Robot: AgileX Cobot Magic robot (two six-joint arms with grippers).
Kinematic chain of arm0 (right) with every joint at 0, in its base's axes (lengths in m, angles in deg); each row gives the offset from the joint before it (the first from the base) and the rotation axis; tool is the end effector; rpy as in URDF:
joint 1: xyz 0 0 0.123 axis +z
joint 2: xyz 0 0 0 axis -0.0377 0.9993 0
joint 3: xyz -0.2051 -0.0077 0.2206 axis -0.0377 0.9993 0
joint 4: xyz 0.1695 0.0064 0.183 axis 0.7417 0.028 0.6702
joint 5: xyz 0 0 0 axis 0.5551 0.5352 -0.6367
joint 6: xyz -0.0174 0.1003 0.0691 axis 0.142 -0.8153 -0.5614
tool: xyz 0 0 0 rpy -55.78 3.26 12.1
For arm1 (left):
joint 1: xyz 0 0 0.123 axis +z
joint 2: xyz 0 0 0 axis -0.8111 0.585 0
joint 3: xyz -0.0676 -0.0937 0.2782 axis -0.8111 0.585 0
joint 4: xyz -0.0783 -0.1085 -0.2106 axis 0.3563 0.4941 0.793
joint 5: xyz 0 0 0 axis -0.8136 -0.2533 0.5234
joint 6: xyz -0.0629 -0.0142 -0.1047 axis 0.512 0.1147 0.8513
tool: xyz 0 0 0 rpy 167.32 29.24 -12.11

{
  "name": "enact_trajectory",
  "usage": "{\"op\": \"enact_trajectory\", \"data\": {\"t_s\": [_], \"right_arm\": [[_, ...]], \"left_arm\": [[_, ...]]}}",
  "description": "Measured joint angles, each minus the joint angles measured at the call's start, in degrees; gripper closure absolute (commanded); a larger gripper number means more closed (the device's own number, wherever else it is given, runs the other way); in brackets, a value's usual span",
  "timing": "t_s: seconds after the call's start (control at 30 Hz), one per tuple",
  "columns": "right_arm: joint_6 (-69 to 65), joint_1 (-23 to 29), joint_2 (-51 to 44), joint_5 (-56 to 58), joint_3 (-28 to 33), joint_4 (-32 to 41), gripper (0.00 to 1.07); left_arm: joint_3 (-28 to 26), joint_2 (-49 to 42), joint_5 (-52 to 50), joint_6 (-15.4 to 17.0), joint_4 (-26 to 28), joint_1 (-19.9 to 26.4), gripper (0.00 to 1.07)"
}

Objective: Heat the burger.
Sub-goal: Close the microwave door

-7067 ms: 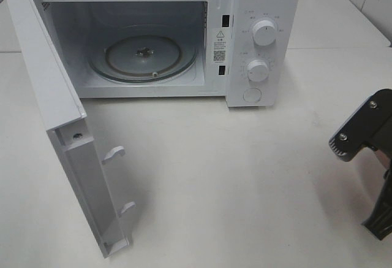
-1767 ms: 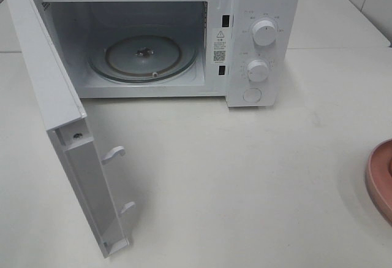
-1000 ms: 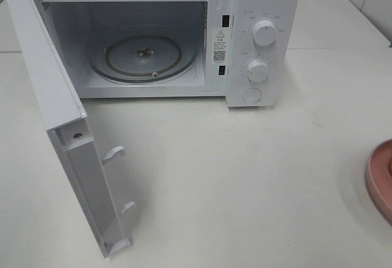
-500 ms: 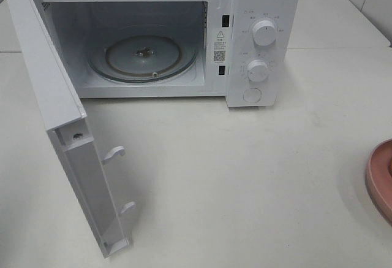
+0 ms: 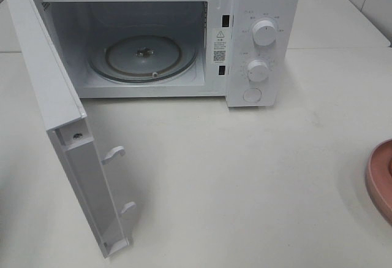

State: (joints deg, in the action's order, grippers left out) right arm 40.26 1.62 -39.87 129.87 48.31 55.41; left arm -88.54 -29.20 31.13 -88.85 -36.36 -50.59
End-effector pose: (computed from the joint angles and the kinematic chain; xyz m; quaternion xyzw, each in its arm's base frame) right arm 0.0090 -0.0059 0.2683 -0.0028 0.8349 0.0024 0.5503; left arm 0.1300 0.0022 0.2542 0.0002 0.8009 0.0073 0.5988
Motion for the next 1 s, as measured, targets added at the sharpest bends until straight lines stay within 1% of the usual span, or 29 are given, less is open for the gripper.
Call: {"op": "enact_trajectory", "data": {"t_s": [0.03, 0.13, 0.3, 0.37, 0.4, 0.47, 0.5, 0.53, 0.57, 0.6, 0.67, 0.7, 0.73, 0.77, 0.8, 0.83, 0.87, 0.9, 0.93, 0.97, 1.0], "right_arm": [[0.0, 0.0, 0.0, 0.0, 0.0, 0.0, 0.31], [0.0, 0.0, 0.0, 0.0, 0.0, 0.0, 0.31], [0.0, 0.0, 0.0, 0.0, 0.0, 0.0, 0.31], [0.0, 0.0, 0.0, 0.0, 0.0, 0.0, 0.31], [0.0, 0.0, 0.0, 0.0, 0.0, 0.0, 0.31], [0.0, 0.0, 0.0, 0.0, 0.0, 0.0, 0.31], [0.0, 0.0, 0.0, 0.0, 0.0, 0.0, 0.31], [0.0, 0.0, 0.0, 0.0, 0.0, 0.0, 0.31], [0.0, 0.0, 0.0, 0.0, 0.0, 0.0, 0.31], [0.0, 0.0, 0.0, 0.0, 0.0, 0.0, 0.31], [0.0, 0.0, 0.0, 0.0, 0.0, 0.0, 0.31], [0.0, 0.0, 0.0, 0.0, 0.0, 0.0, 0.31], [0.0, 0.0, 0.0, 0.0, 0.0, 0.0, 0.31], [0.0, 0.0, 0.0, 0.0, 0.0, 0.0, 0.31], [0.0, 0.0, 0.0, 0.0, 0.0, 0.0, 0.31], [0.0, 0.0, 0.0, 0.0, 0.0, 0.0, 0.31], [0.0, 0.0, 0.0, 0.0, 0.0, 0.0, 0.31], [0.0, 0.0, 0.0, 0.0, 0.0, 0.0, 0.31], [0.0, 0.0, 0.0, 0.0, 0.0, 0.0, 0.31], [0.0, 0.0, 0.0, 0.0, 0.0, 0.0, 0.31], [0.0, 0.0, 0.0, 0.0, 0.0, 0.0, 0.31]], "left_arm": [[1.55, 1.49, -4.64, -1.15, 1.66, 0.0, 1.07], [2.75, 4.18, -8.59, -1.6, 2.52, 0.0, 1.07], [2.92, 7.85, -11.92, -1.55, 2.69, 0.0, 1.07], [2.98, 10.43, -15.53, -0.74, 2.69, 0.0, 1.07], [2.98, 10.43, -15.53, -0.74, 2.69, 0.0, 1.07], [2.98, 13.12, -19.42, 2.12, 1.95, -0.46, 1.07], [2.98, 13.12, -19.42, 2.12, 1.95, -0.46, 1.07], [2.98, 15.13, -21.49, 4.58, -0.74, -2.01, 1.07], [2.98, 16.21, -22.52, 6.07, -3.04, -3.15, 1.07], [2.98, 16.21, -22.52, 6.07, -3.04, -3.15, 1.07], [2.98, 20.17, -26.99, 11.86, -12.72, -7.28, 1.07], [2.98, 20.17, -26.99, 11.86, -12.72, -7.28, 1.07], [2.98, 21.31, -28.19, 13.69, -14.84, -8.08, 1.07], [2.98, 23.32, -30.6, 17.25, -18.39, -9.17, 1.07], [2.98, 23.32, -30.6, 17.25, -18.39, -9.17, 1.07], [2.98, 24.58, -31.74, 18.91, -20.11, -9.34, 1.07], [2.98, 27.1, -33.58, 22.98, -24.64, -9.63, 1.07], [2.98, 27.1, -33.58, 22.98, -24.64, -9.63, 1.07], [2.98, 28.59, -34.72, 24.92, -27.1, -9.74, 1.07], [2.98, 28.59, -34.72, 24.92, -27.1, -9.74, 1.07], [2.98, 31.34, -37.01, 28.19, -31.8, -9.8, 1.07]]}}
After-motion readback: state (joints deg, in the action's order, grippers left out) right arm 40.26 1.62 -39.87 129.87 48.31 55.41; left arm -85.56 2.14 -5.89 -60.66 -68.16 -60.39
